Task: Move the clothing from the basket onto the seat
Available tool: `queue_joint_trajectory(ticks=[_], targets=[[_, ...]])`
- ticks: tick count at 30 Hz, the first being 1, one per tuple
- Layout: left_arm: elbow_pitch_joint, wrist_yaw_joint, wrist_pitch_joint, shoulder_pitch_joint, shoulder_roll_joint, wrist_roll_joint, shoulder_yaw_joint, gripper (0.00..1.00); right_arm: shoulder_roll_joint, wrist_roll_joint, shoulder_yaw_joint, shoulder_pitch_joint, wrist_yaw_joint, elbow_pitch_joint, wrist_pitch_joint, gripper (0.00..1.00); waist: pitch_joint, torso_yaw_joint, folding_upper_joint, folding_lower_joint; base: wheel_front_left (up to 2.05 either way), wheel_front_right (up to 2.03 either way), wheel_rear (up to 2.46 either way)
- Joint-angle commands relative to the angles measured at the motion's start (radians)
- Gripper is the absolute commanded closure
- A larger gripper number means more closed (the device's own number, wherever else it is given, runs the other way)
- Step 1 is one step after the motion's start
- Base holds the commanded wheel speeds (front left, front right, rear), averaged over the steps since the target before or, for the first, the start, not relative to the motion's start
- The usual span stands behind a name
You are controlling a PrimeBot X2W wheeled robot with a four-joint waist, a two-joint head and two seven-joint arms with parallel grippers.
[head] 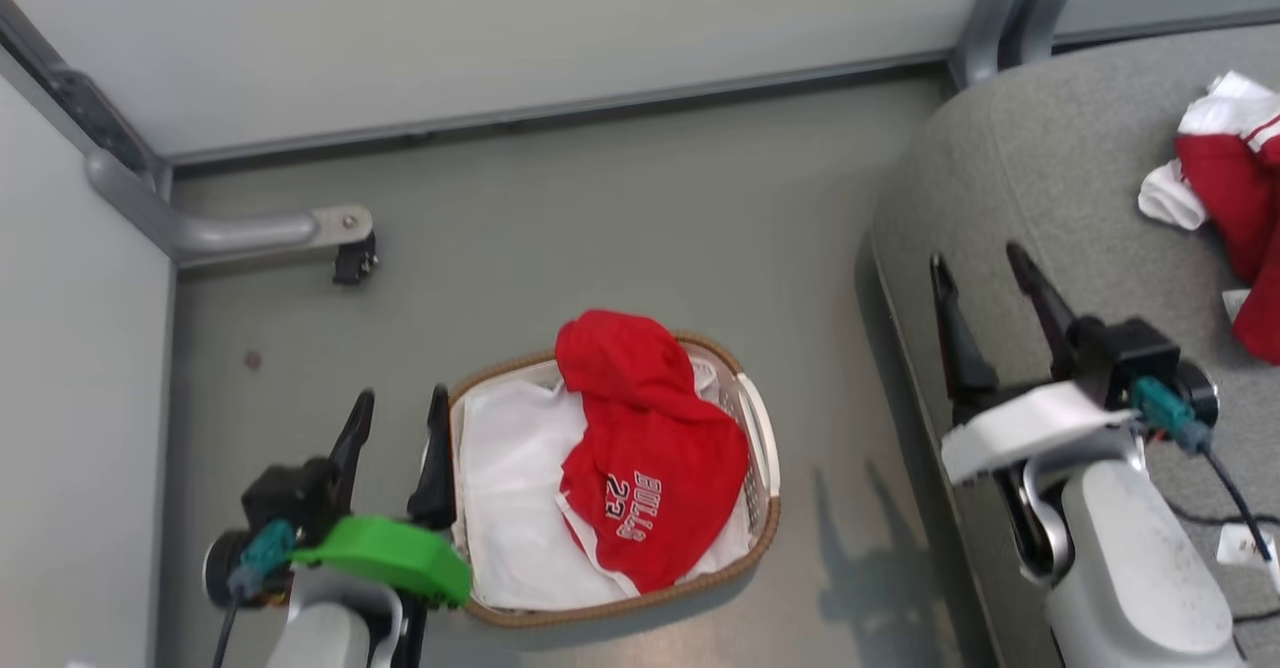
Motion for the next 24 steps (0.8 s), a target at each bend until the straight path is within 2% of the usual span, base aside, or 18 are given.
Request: queue_joint_trajectory(ticks=[1,9,24], targets=[[0.011,-0.003,0.000,-0.053,0.005,-0.025,-0.015,0.00,-0.004,0.006,0.006,-0.035,-0.001,-0.015,-0.002,0.00,0.126,-0.033,0.0000,0.0000,0.00,0.00,0.00],[0.083,-0.003,0.001,-0.272,0.067,-0.119,-0.157,0.00,-0.004,0.043,0.038,-0.180,-0.001,-0.080,-0.002,0.00,0.341,-0.088,0.0000,0.0000,0.00,0.00,0.00],[0.287,-0.003,0.001,-0.538,0.184,-0.269,-0.394,0.00,-0.003,0.159,0.123,-0.342,-0.001,-0.208,-0.002,0.00,0.624,-0.232,0.0000,0.0000,0.00,0.00,0.00]])
